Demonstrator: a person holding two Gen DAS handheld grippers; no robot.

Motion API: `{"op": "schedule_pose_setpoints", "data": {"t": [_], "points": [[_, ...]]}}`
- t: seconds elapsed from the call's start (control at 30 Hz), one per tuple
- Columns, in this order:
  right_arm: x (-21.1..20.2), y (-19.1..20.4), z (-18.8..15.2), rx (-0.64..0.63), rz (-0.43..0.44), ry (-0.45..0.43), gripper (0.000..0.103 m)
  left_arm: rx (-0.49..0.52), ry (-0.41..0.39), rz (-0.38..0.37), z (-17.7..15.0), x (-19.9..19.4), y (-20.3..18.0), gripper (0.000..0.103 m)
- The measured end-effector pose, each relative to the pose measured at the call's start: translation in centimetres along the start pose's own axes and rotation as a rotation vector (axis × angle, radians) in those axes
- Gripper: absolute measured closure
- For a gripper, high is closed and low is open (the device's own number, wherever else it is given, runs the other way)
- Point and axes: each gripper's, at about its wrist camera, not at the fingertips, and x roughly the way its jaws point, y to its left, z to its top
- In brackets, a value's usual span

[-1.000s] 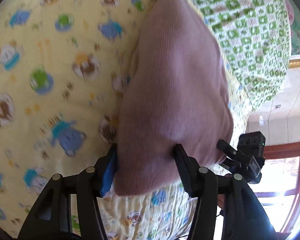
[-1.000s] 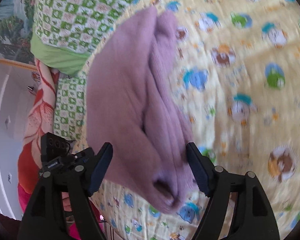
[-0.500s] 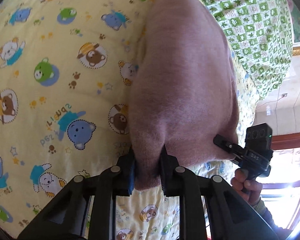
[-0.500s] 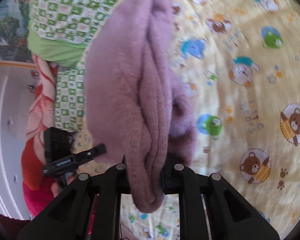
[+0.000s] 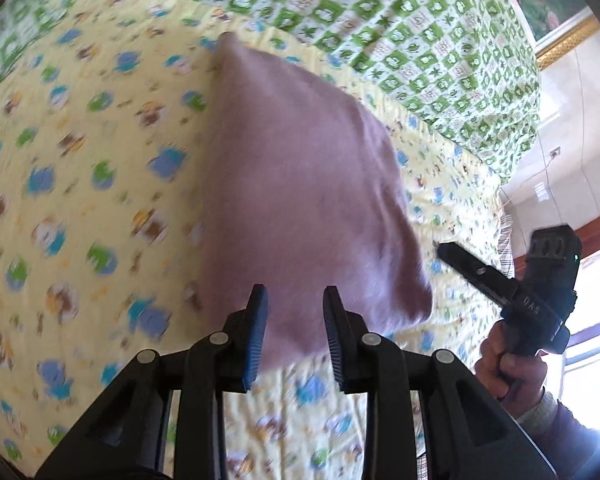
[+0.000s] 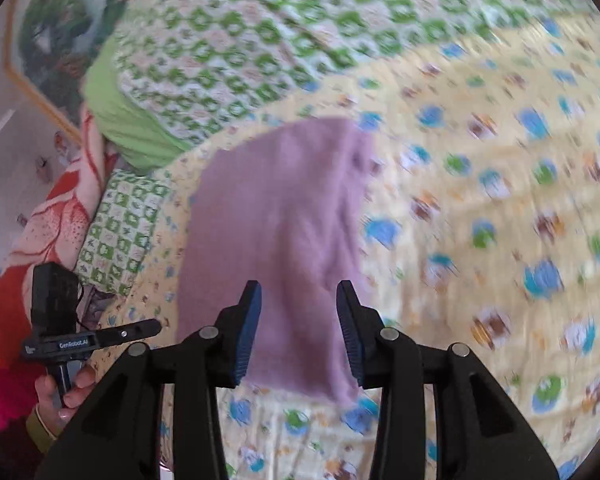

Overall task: Fold small clothes
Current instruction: 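Open both grippers and release the folded sweater on the quilt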

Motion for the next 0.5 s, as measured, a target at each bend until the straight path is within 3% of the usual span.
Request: {"op": "schedule_pose_setpoints", "data": {"t": [0.1, 0.17, 0.23, 0.33, 0.4, 0.5], "points": [[3.3, 0.4, 1.0, 0.017, 0.033, 0.064, 0.063, -0.013, 0.022, 0.027, 1.2, 2.4, -0.2, 0.074], [5.6, -0.2, 0.9, 0.045, -0.007, 0.116, 0.063, -0.047, 0.056, 0.018, 1.4, 4.3, 0.8, 0.075], [7.5, -1.8, 0.4, 0.094, -0.049, 0.171, 0.073, -0.074, 0.095, 0.004, 1.2, 6.0, 1.7, 0.077], [8.1, -2.7, 0.2, 0.108, -0.043, 0.161, 0.073, -0.051, 0.091, 0.034, 1.1, 6.3, 1.0, 0.076], [7.4, -2.2, 0.3, 0.091, -0.036, 0.159, 0.073, -0.021, 0.078, 0.055, 0.9, 5.7, 0.0, 0.070], [5.6, -1.1, 0.2, 0.053, -0.035, 0.141, 0.071, 0.021, 0.044, 0.092, -0.2, 4.2, -1.0, 0.053]]}}
